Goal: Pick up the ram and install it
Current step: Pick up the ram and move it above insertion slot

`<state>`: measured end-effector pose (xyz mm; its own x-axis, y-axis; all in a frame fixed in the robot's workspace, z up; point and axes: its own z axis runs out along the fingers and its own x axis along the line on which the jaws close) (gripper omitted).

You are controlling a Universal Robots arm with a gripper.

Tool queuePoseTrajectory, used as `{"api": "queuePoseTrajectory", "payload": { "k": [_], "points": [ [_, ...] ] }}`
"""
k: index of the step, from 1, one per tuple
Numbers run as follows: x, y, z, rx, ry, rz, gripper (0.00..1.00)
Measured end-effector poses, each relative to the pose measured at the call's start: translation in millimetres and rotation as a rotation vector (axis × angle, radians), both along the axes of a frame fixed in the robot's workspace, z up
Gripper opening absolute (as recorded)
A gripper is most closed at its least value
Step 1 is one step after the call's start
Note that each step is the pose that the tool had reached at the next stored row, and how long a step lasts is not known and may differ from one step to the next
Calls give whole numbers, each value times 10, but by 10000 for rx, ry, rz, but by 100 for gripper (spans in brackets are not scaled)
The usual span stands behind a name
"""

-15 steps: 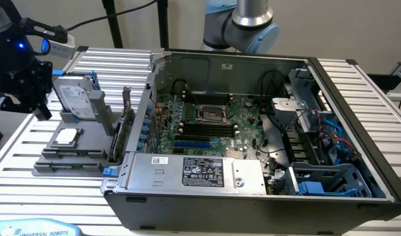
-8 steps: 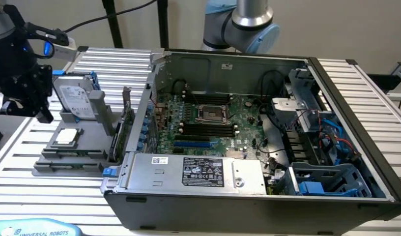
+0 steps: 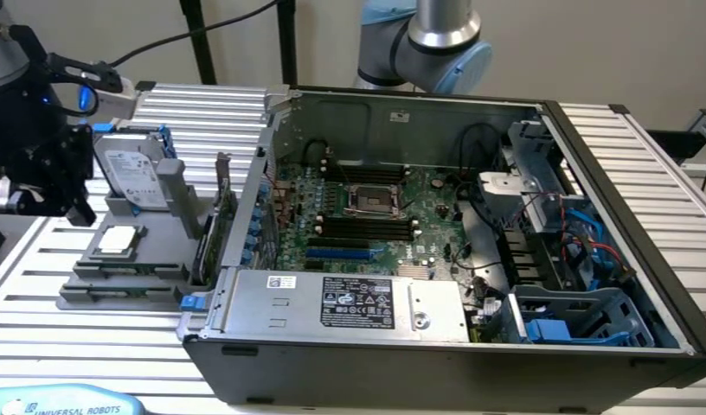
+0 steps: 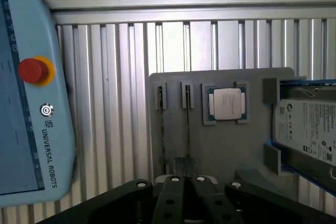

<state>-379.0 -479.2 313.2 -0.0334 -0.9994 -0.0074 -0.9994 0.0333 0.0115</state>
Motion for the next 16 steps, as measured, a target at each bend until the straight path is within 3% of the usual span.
{"api": "queuePoseTrajectory", "payload": {
  "k": [5, 8, 14, 15, 16],
  "points": [
    [29, -22, -54, 0, -31, 156, 11],
    [70, -61, -96, 0, -33, 166, 12],
    [133, -157, -182, 50, -29, 165, 30],
    [135, -172, -198, 55, -25, 166, 36],
    [136, -180, -218, 59, -28, 167, 36]
  ]
}}
